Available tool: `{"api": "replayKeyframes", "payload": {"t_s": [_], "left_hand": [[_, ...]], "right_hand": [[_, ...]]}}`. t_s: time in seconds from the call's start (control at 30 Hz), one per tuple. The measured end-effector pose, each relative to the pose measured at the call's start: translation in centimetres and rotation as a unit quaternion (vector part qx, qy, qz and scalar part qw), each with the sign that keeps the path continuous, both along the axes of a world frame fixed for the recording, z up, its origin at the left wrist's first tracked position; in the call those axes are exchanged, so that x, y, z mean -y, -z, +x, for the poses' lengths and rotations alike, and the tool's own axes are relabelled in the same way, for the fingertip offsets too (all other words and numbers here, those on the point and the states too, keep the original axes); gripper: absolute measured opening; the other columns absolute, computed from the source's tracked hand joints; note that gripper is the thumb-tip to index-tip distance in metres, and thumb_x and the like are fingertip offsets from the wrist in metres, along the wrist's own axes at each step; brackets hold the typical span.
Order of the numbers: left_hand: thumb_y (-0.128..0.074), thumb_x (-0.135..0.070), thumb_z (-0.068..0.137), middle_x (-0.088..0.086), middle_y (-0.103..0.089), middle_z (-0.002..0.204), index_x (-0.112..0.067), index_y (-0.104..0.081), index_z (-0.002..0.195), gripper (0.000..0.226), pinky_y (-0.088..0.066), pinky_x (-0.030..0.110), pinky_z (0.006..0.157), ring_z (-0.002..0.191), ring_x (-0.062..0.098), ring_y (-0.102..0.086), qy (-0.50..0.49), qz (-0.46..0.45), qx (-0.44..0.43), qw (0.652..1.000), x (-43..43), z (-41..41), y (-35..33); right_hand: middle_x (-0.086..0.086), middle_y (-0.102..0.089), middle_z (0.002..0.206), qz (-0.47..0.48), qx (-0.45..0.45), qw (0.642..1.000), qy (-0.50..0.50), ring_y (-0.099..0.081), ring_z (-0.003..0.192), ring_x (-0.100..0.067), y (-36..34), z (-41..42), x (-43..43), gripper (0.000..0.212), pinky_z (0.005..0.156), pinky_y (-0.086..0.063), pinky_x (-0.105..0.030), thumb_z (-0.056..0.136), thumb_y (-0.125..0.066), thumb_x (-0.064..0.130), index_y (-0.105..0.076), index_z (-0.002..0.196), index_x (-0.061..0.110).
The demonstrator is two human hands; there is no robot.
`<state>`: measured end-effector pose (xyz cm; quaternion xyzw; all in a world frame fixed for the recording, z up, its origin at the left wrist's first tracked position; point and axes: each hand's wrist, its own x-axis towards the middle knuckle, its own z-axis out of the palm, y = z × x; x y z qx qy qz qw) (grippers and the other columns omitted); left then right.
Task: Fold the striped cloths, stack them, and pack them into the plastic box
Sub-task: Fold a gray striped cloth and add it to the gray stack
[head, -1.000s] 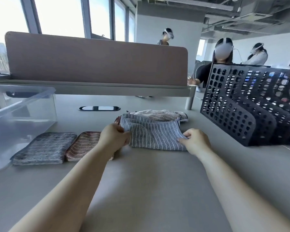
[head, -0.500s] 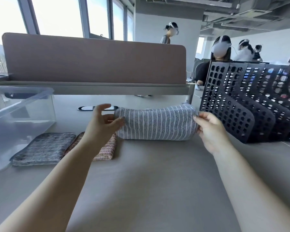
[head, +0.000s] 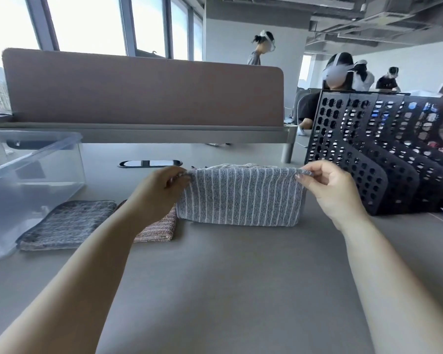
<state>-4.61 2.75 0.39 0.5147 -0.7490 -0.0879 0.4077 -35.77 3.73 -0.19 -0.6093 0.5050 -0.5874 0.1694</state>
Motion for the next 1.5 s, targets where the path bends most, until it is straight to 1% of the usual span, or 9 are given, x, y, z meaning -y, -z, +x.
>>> {"api": "replayKeyframes", "payload": {"t_s": [0.13,0.3,0.4,0.53,0.73,0.93,1.07,1.2,1.5], "left_hand": [[-0.053,-0.029,0.094,-0.007,-0.05,0.06,-0.025,-0.055,0.072,0.023,-0.037,0.023,0.054,0.048,0.006,-0.047,-0.022,-0.027,-0.051,0.998,-0.5,-0.9,-0.7],[-0.056,-0.025,0.091,-0.004,-0.06,0.087,-0.026,-0.064,0.083,0.011,-0.052,0.015,0.063,0.062,-0.001,-0.062,0.129,-0.031,-0.214,0.968,-2.6,-2.7,-1.1],[-0.061,-0.037,0.085,-0.008,-0.062,0.113,-0.022,-0.073,0.096,0.022,-0.047,0.013,0.087,0.103,-0.005,-0.058,0.201,-0.02,-0.044,0.978,-3.2,-1.6,0.7],[-0.078,-0.041,0.072,-0.019,-0.064,0.102,-0.035,-0.075,0.084,0.014,-0.045,0.017,0.09,0.101,0.001,-0.06,0.291,0.197,0.061,0.934,-4.9,-1.6,1.8],[-0.064,-0.077,0.053,-0.014,-0.042,0.136,-0.048,-0.037,0.132,0.088,-0.04,0.028,0.103,0.12,0.006,-0.046,0.256,0.325,0.151,0.898,-6.4,-3.9,1.8],[-0.063,-0.065,0.073,-0.004,-0.041,0.13,-0.044,-0.03,0.141,0.079,-0.038,0.034,0.102,0.124,0.021,-0.041,0.118,0.132,0.297,0.938,-5.4,-7.1,3.7],[-0.061,-0.035,0.085,-0.009,-0.044,0.14,-0.039,-0.037,0.14,0.06,-0.04,0.035,0.096,0.123,0.023,-0.044,-0.034,0.009,0.231,0.972,-3.7,-7.5,4.0],[-0.051,-0.046,0.09,-0.014,-0.016,0.156,-0.038,-0.012,0.148,0.07,-0.022,0.042,0.107,0.137,0.025,-0.019,-0.097,-0.015,0.287,0.953,-3.3,-6.8,4.0],[-0.079,-0.014,0.075,-0.003,-0.054,0.127,-0.033,-0.02,0.145,0.093,-0.046,0.03,0.088,0.102,0.016,-0.059,0.063,0.203,-0.15,0.965,-3.8,-5.0,2.6]], "right_hand": [[-0.003,-0.054,0.095,-0.056,-0.06,0.991,0.101,-0.049,0.068,-0.001,-0.4,-0.1,0.2,0.009,0.067,-0.043,-0.019,0.087,-0.066,0.016,-0.061,0.087,0.023],[0.003,-0.06,0.118,-0.057,0.128,0.989,-0.043,-0.07,0.08,-0.01,-0.7,-0.9,-2.2,0.024,0.073,-0.056,-0.022,0.091,-0.054,-0.001,-0.056,0.08,0.02],[-0.004,-0.071,0.087,0.021,0.152,0.987,-0.055,-0.067,0.075,-0.012,0.6,-2.9,-3.8,0.029,0.075,-0.053,-0.033,0.085,-0.051,-0.001,-0.06,0.062,0.014],[0.002,-0.058,0.046,0.187,-0.001,0.979,0.085,-0.048,0.052,-0.016,2.5,-4.8,-4.4,0.048,0.061,-0.034,-0.029,0.086,-0.059,0.027,-0.049,0.042,0.012],[-0.002,-0.064,0.083,0.3,-0.138,0.935,0.128,-0.058,0.081,-0.02,3.4,-4.4,-4.2,0.052,0.07,-0.043,-0.032,0.074,-0.066,0.063,-0.059,0.086,0.013],[-0.005,-0.058,0.129,0.26,-0.083,0.96,0.069,-0.055,0.115,-0.021,3.9,-3.0,-2.9,0.071,0.091,-0.042,-0.032,0.075,-0.073,0.047,-0.053,0.129,0.006],[-0.002,-0.06,0.081,0.136,0.001,0.99,0.04,-0.052,0.076,-0.013,3.6,-2.0,-2.4,0.015,0.069,-0.04,-0.025,0.09,-0.062,0.025,-0.065,0.095,0.012],[0.001,-0.044,0.059,0.145,-0.085,0.982,0.08,-0.037,0.058,-0.015,3.9,-1.4,-2.0,0.024,0.048,-0.027,-0.02,0.099,-0.046,0.022,-0.059,0.08,0.019],[-0.008,-0.072,0.095,0.272,0.156,0.95,-0.006,-0.065,0.088,-0.021,3.4,-1.6,-2.4,0.012,0.088,-0.05,-0.038,0.085,-0.069,0.026,-0.066,0.089,0.015]]}}
